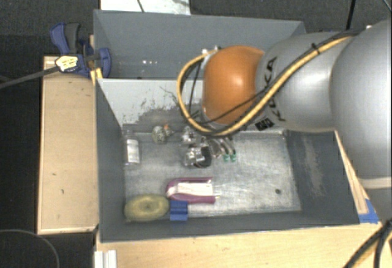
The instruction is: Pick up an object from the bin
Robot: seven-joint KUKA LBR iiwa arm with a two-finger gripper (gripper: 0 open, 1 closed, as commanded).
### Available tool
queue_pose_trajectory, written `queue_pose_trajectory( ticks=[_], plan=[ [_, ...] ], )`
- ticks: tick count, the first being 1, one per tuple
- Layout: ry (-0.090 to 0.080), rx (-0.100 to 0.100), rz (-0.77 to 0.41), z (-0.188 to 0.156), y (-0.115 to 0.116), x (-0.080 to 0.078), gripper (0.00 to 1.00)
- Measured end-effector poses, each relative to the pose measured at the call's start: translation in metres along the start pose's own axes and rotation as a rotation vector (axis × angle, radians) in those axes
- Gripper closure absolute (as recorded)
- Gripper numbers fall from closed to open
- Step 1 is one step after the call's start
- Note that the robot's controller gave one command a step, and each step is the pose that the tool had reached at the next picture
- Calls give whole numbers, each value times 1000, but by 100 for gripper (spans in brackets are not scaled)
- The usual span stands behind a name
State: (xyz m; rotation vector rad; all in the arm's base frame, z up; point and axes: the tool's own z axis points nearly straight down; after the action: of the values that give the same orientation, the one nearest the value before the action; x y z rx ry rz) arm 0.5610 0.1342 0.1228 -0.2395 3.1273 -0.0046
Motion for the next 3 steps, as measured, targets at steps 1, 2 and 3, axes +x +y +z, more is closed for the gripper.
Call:
queue_pose_trajectory(
  ticks=[1, 2, 3],
  plan=[
    [3, -4, -5, 2, 6, 1, 0],
    [1, -5, 94, 51, -13, -24, 0],
    [-9, -4, -51, 24, -12, 20, 0]
  ],
)
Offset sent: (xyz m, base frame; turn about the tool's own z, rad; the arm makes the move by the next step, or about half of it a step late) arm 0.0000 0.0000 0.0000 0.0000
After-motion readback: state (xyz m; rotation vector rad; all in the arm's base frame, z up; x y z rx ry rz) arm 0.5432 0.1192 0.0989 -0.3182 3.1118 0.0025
